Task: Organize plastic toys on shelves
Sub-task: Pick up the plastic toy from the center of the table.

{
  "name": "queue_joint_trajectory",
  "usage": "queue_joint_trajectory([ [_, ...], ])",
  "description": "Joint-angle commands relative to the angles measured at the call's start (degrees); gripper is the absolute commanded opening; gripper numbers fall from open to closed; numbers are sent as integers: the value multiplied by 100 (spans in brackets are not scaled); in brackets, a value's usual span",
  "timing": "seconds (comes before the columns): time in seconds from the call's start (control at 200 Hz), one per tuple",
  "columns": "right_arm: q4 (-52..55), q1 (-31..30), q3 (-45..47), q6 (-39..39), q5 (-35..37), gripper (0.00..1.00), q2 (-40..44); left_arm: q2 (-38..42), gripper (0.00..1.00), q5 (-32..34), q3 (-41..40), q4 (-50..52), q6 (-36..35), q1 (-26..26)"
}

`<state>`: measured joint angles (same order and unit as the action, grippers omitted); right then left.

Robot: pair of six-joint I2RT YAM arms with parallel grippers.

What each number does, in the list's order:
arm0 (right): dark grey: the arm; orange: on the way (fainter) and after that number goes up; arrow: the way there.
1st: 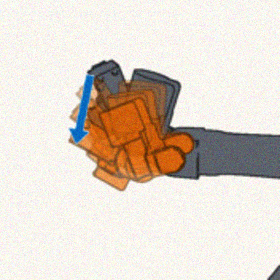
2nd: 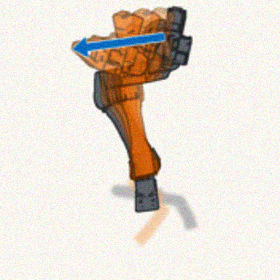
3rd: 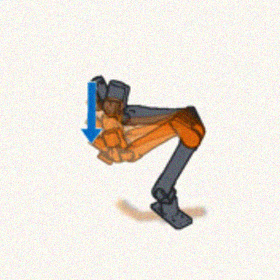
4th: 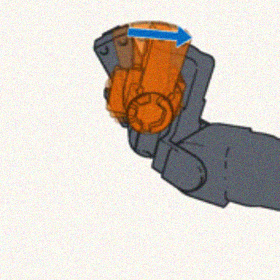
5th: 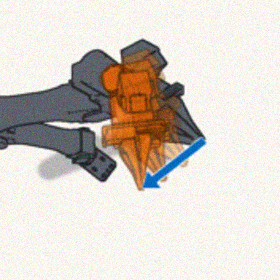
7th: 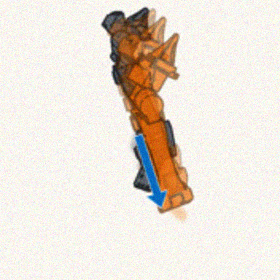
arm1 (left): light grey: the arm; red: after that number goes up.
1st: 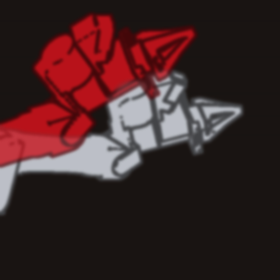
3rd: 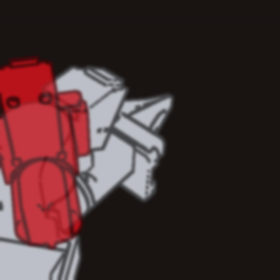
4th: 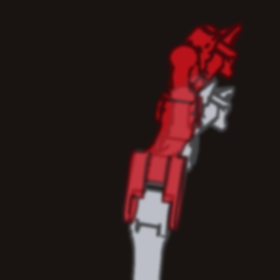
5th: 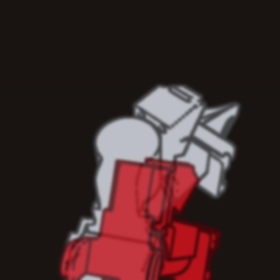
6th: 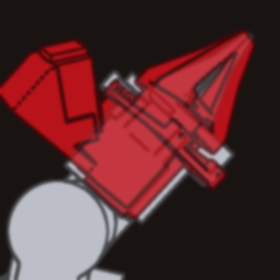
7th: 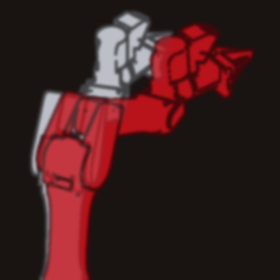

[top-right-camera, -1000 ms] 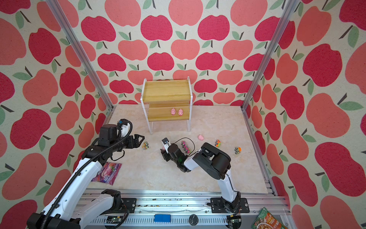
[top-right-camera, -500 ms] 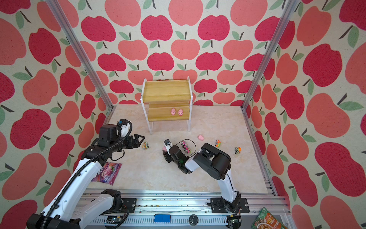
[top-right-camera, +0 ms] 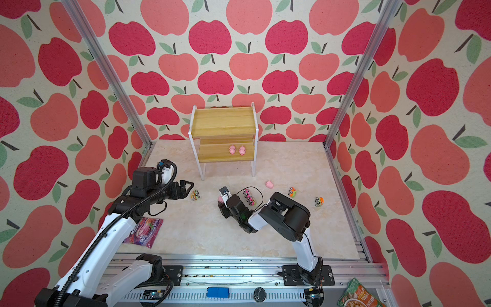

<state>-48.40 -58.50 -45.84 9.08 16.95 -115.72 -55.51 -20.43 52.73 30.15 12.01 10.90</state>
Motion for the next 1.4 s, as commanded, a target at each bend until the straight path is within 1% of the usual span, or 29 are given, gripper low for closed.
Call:
queue_joint_trajectory([
  [0.0,-119,-30,-40,-69,-69,59,77,99,86,-119,-104,-125,-76,7],
  [0.095,-86,-27,-99,-86,-81,58,59,100,86,-111,-110,-118,-76,13],
  [0.215,-108,-18,-109,-115,-71,54,58,93,86,-111,-108,-121,-76,9],
  [0.365,-123,-20,-93,-186,-94,42,156,90,86,-103,-113,-124,-76,9],
  [0.495,-119,-28,-64,-252,-125,34,380,78,86,-54,-96,-106,-76,9],
  [0.695,190,-47,-184,-370,-108,33,907,121,86,125,-70,-46,-120,-28],
  [0.795,653,-40,-499,-428,17,33,1138,139,86,211,-57,-14,-137,-119],
  [0.886,801,-32,-734,-538,8,33,1251,157,86,245,-54,-9,-138,-247],
  [0.941,1037,-14,-977,-530,140,33,1278,172,86,273,-48,1,-133,-332],
  [1.086,1483,72,-1576,-539,471,33,1187,193,86,363,-27,42,-124,-494],
  [1.396,2170,352,-2937,-434,1060,33,583,272,86,417,-26,62,-129,-536],
])
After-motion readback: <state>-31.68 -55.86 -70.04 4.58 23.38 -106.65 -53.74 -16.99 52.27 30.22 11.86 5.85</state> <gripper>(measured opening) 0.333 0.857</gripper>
